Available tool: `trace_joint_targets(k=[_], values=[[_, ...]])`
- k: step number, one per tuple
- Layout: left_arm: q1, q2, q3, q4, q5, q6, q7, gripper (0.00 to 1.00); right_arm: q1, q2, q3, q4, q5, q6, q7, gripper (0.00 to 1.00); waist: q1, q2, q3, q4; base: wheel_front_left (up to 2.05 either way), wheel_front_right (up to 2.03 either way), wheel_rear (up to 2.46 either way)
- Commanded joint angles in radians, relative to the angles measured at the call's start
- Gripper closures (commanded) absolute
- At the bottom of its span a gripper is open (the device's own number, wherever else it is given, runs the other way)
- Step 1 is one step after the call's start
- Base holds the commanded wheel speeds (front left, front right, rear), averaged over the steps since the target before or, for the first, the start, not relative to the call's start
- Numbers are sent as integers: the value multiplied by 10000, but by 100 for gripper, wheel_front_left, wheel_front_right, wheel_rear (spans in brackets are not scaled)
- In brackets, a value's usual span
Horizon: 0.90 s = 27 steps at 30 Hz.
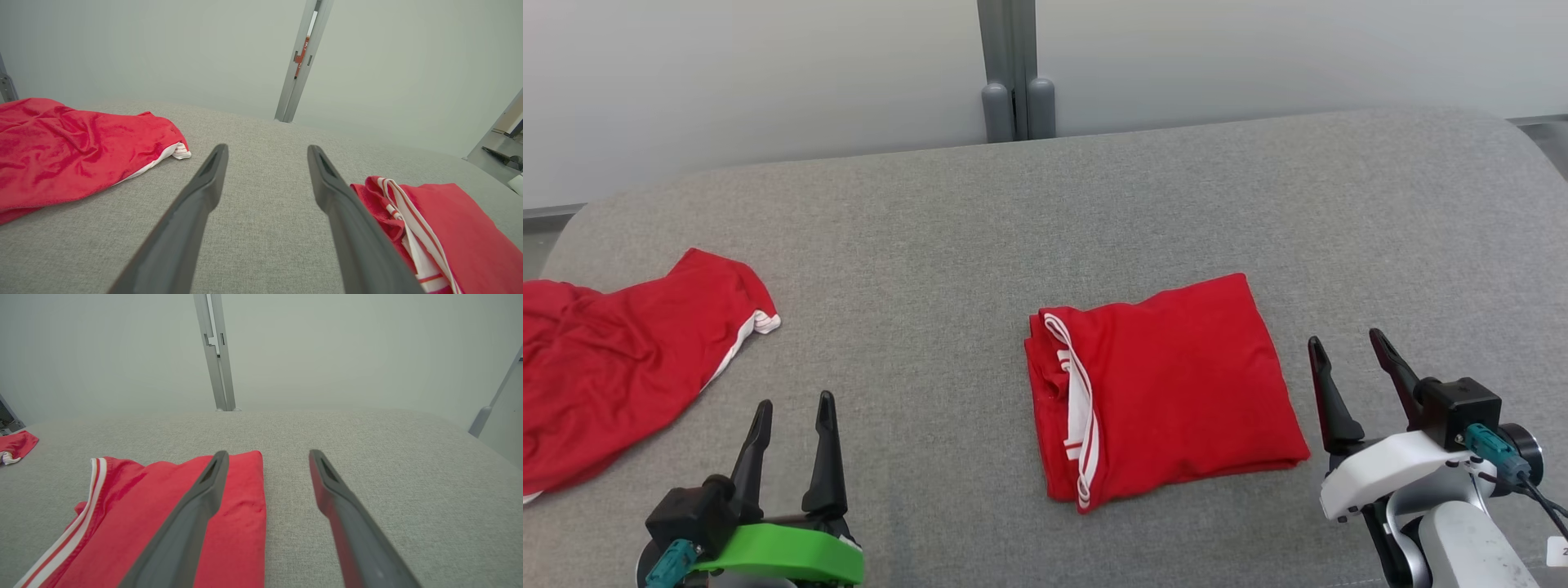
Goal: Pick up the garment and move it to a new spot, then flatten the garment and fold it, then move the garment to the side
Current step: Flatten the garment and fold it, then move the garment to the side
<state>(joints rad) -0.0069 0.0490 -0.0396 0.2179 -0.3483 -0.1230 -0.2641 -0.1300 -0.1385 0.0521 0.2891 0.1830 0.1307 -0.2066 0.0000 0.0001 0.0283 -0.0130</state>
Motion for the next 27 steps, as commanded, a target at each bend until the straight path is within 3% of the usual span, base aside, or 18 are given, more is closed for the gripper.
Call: trace_joint_targets(k=[1, 11, 14, 17, 18, 20, 27], values=[[172, 29, 47, -38, 138, -26, 1, 0, -127, -55, 49, 36, -87, 1, -100, 0, 0, -1, -16, 42, 0, 0, 0], [236, 29, 86, -34, 162, -38, 2, 0, -191, -7, 75, 125, 82, 1, -43, 0, 0, -1, 39, 142, 0, 0, 0], [171, 29, 51, -5, 76, -33, 2, 0, -339, -17, 62, 232, 343, 1, 440, 0, 0, -1, 119, 161, 0, 0, 0], [60, 29, 33, 12, 114, -35, 2, 0, -754, -177, -37, 537, 667, 1, 1627, 0, 0, -1, 267, 202, 0, 0, 0], [-48, 29, 34, 24, 126, -35, 2, 0, -994, -176, -16, 856, 1003, 1, 2876, 0, 0, -1, 370, 268, 0, 0, 0], [-164, 28, -6, 22, 106, -33, 2, 0, -1367, -344, 54, 1034, 1236, 3, 3939, 0, 0, -1, 503, 378, 0, 0, 0], [-465, 29, -140, -20, 11, -5, 2, 0, -2146, -540, -118, 1584, 1609, -3, 6071, 0, 0, -1, 1153, 827, 0, 0, 0]])
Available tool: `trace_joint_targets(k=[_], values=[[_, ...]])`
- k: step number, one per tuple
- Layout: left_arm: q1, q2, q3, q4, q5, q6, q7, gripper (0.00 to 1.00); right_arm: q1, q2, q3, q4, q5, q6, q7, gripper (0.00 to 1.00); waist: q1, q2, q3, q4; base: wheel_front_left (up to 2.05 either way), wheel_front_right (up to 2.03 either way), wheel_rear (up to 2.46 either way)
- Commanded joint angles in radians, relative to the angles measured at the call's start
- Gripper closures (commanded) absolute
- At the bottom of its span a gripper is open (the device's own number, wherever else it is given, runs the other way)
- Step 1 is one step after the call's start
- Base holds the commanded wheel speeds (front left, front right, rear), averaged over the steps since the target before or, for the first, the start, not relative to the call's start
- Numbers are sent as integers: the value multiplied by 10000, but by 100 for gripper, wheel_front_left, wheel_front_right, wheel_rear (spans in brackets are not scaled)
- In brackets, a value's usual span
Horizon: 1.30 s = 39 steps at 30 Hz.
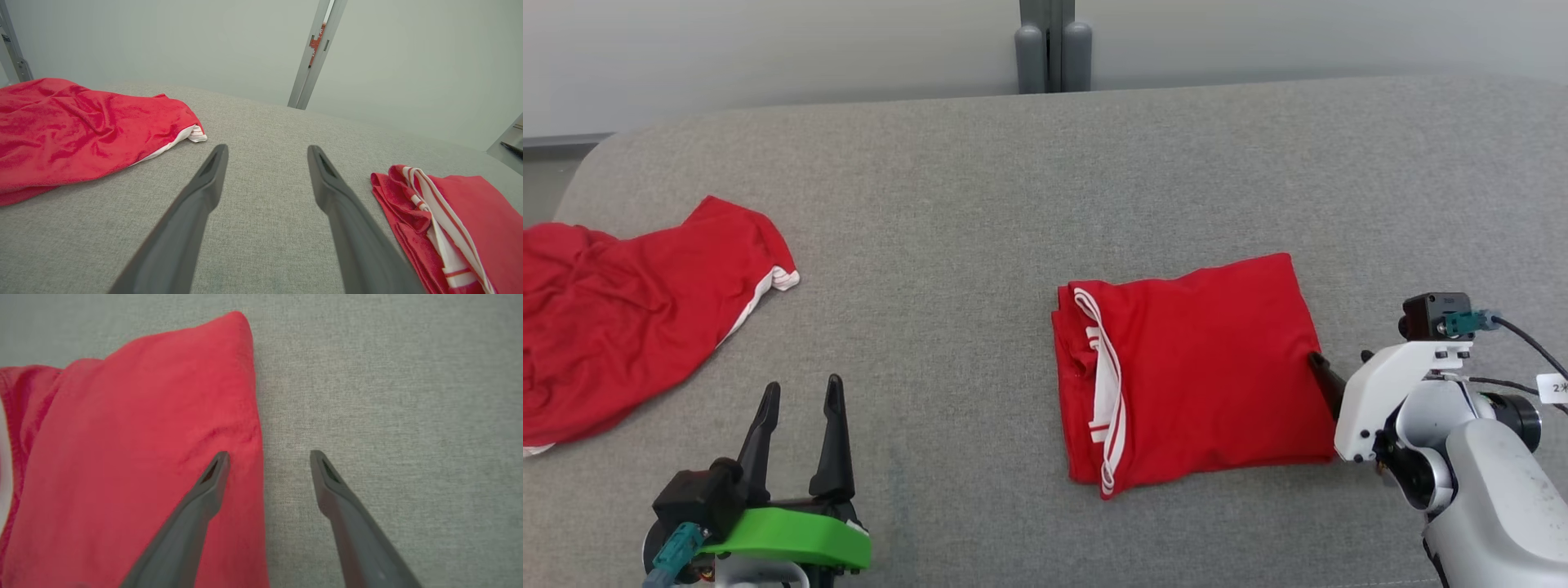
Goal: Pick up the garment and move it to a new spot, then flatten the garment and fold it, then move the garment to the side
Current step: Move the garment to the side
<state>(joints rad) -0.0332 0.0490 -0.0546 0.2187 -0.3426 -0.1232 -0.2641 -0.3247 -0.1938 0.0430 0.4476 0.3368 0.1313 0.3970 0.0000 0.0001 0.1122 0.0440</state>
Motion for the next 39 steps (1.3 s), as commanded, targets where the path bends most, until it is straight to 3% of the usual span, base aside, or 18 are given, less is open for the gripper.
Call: trace_joint_targets(k=[1, 9, 10, 12, 13, 21, 28, 39], values=[[-242, 29, 15, -29, -44, 3, 2, 0, -261, 46, -48, 48, 131, -8, 140, 0, 0, -1, 394, 305, 0, 0, 0], [-547, 29, -27, -111, -120, 12, 2, 0, -534, 16, 206, 581, 133, -4, 1154, 0, 0, -1, 1042, 615, 0, 0, 0], [-592, 28, -49, -115, -141, 18, 2, 0, -547, -1, 406, 615, 92, -3, 1343, 4, 0, -1, 1104, 630, 0, 0, 0], [-669, 28, -87, -124, -172, 53, 2, 0, -605, -123, 779, 557, -14, -1, 1541, 97, 0, -1, 1201, 628, 0, 0, 0], [-703, 29, -109, -129, -200, 59, 2, 0, -633, -199, 970, 530, -7, 0, 1647, 100, 0, -1, 1244, 616, 0, 0, 0], [-976, 29, -196, -353, -185, 74, 2, 0, -1643, -1495, 2108, 16, -364, -26, 1750, 100, 0, -1, 1619, 262, 0, 0, 0], [-1284, 29, 41, -872, 228, 7, 2, 0, -3225, -1997, 2527, -67, -724, -15, 1201, 100, 0, -1, 2380, -777, 0, 0, 0], [-2201, 354, 290, -2067, 1045, -75, 2, 0, -4881, -2877, 921, 1316, -1747, -14, -935, 100, 0, -1, 3955, -2396, 0, 0, 0]])
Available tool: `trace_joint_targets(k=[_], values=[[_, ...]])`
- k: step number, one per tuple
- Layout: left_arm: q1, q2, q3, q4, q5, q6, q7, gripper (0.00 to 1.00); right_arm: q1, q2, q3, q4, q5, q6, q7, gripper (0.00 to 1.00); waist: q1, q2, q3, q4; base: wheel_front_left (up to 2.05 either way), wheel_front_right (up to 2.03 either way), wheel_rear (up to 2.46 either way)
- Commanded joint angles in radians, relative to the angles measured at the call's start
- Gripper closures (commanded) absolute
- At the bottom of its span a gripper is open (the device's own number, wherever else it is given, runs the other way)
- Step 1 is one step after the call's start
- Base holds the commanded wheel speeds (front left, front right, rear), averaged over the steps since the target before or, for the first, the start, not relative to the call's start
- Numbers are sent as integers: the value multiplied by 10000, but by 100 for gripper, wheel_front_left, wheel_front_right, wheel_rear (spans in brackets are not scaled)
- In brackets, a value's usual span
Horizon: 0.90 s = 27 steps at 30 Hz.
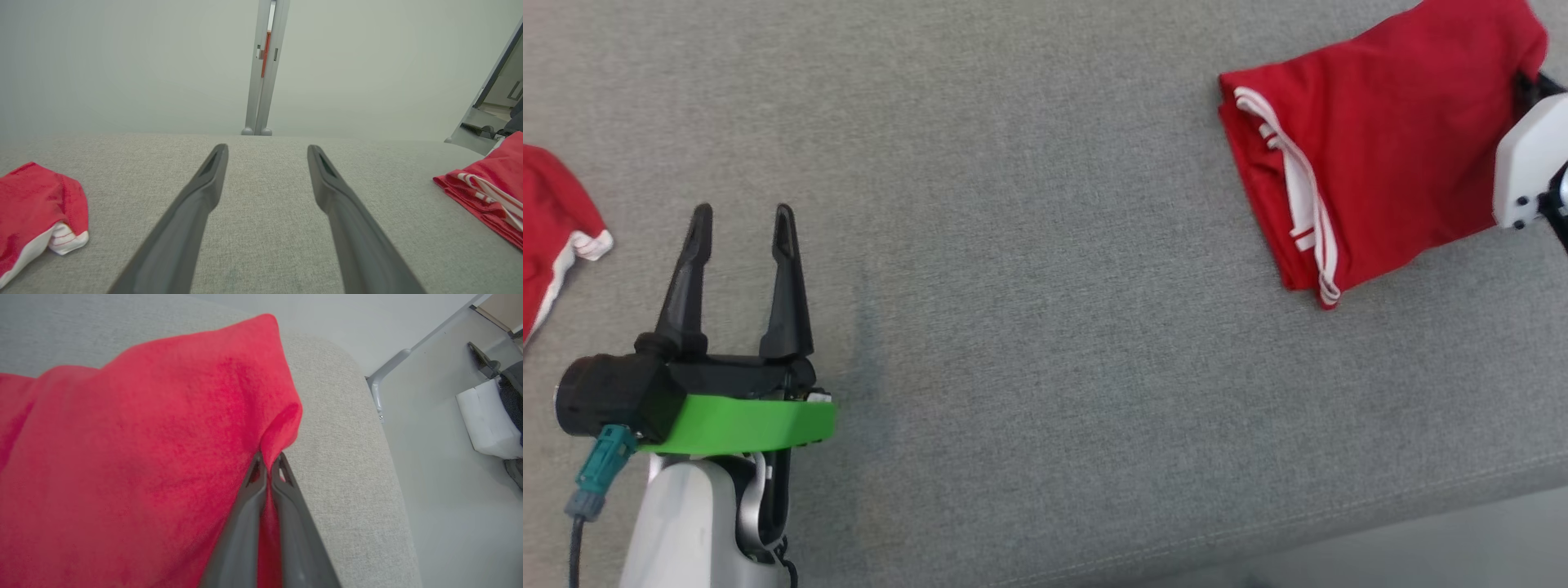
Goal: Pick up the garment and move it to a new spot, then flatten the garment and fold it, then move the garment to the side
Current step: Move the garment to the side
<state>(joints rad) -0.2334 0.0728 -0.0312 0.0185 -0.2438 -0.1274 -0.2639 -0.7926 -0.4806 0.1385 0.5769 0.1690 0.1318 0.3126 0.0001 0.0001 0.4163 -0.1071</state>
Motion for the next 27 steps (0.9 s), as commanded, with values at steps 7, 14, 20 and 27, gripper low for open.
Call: trace_joint_targets(k=[7, 14, 20, 27], values=[[-287, 560, -268, -667, 44, -41, 0, 0, -1002, -464, -912, 1006, -1163, -20, -1130, 100, -1, -1, 1557, -1145, 0, 0, 0], [-260, 756, -382, -1066, -56, -33, 0, 0, -1561, -819, -1813, 1500, -2341, -20, -1841, 100, -1, -1, 1942, -925, 0, 0, 0], [-233, 639, -253, -1132, -93, -34, 0, 0, -1677, -671, -2180, 1591, -3065, -20, -2489, 0, -1, -1, 1871, -654, 0, 0, 0], [14, 266, -96, -774, -383, -34, -2, 0, -1013, -227, -2880, 1227, -3096, -20, -3273, 0, -1, -1, 949, -124, 0, 0, 0]])
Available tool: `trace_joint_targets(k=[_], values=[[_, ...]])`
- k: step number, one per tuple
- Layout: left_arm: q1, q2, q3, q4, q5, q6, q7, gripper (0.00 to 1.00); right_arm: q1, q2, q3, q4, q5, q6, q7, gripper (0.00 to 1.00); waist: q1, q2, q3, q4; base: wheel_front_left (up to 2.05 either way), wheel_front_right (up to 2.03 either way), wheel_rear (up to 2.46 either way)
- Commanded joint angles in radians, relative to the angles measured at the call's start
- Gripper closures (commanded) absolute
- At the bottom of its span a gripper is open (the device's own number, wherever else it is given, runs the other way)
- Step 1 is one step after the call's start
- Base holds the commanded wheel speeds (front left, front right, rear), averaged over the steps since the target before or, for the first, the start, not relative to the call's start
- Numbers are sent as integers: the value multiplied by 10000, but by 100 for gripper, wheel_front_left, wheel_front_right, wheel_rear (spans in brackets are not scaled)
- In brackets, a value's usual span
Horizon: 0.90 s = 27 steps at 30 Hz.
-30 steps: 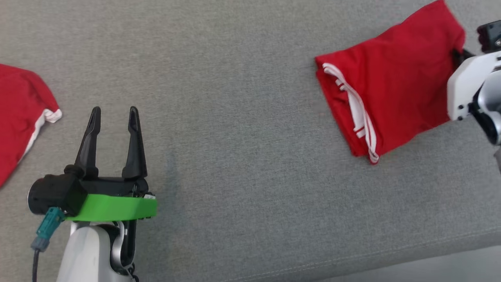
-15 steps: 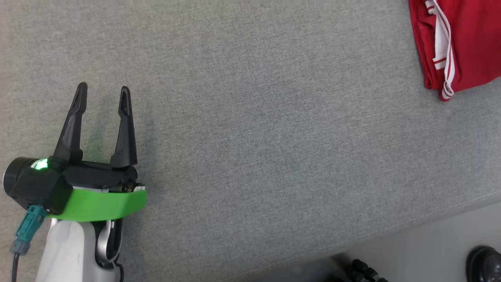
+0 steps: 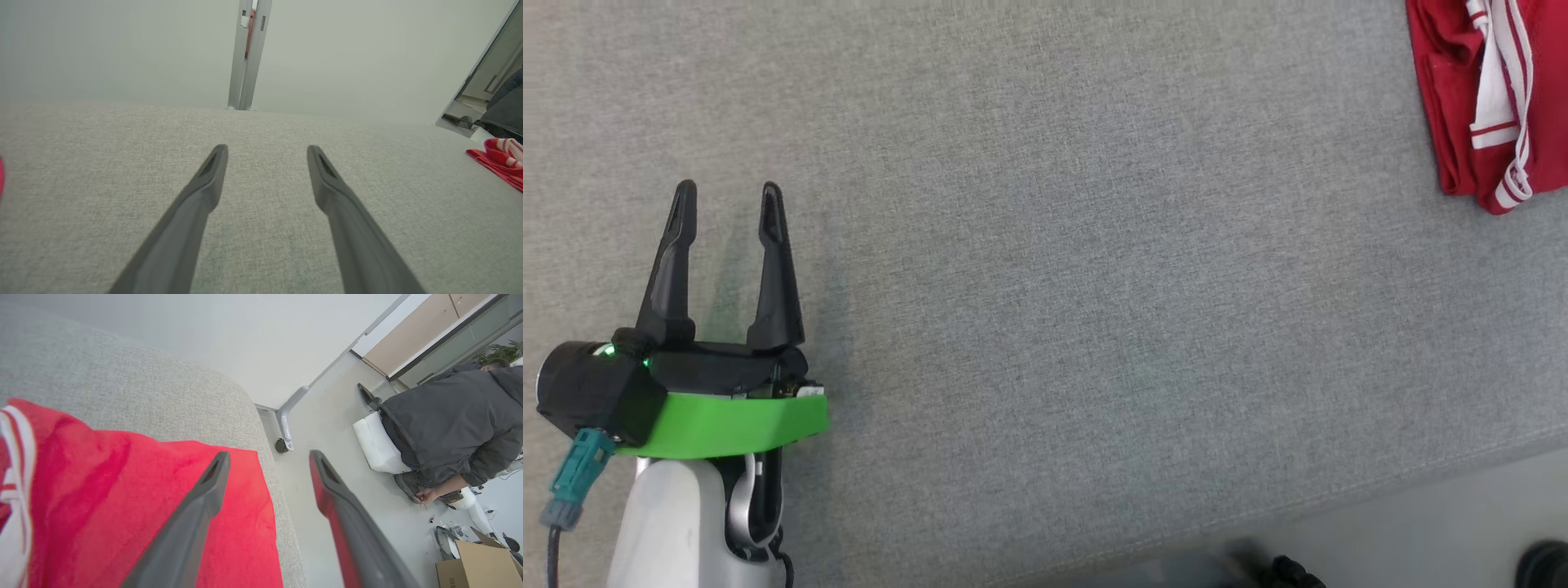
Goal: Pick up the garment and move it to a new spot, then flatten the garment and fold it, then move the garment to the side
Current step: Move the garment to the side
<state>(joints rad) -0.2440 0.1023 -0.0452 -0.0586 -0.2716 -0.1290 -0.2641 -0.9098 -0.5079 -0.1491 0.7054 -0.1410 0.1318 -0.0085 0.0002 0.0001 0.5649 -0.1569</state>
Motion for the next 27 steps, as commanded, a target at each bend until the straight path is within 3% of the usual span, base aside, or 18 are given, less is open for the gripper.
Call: trace_joint_targets(k=[1, 15, 27], values=[[194, -94, 84, 107, -140, -19, 2, 0, 382, 216, -36, -250, 70, -18, -242, 0, -2, -1, -783, 462, 0, 0, 0], [1101, -419, 602, 1569, -44, -20, 2, 0, 4013, 2153, 696, -3290, 2177, -18, -1483, 0, -2, -1, -3396, 1372, 0, 0, 0], [2081, -504, 910, 2437, 75, -20, 2, 0, 6744, 3596, 1457, -4335, 2970, -18, -1547, 0, -2, -1, -4972, 1625, 0, 0, 0]])
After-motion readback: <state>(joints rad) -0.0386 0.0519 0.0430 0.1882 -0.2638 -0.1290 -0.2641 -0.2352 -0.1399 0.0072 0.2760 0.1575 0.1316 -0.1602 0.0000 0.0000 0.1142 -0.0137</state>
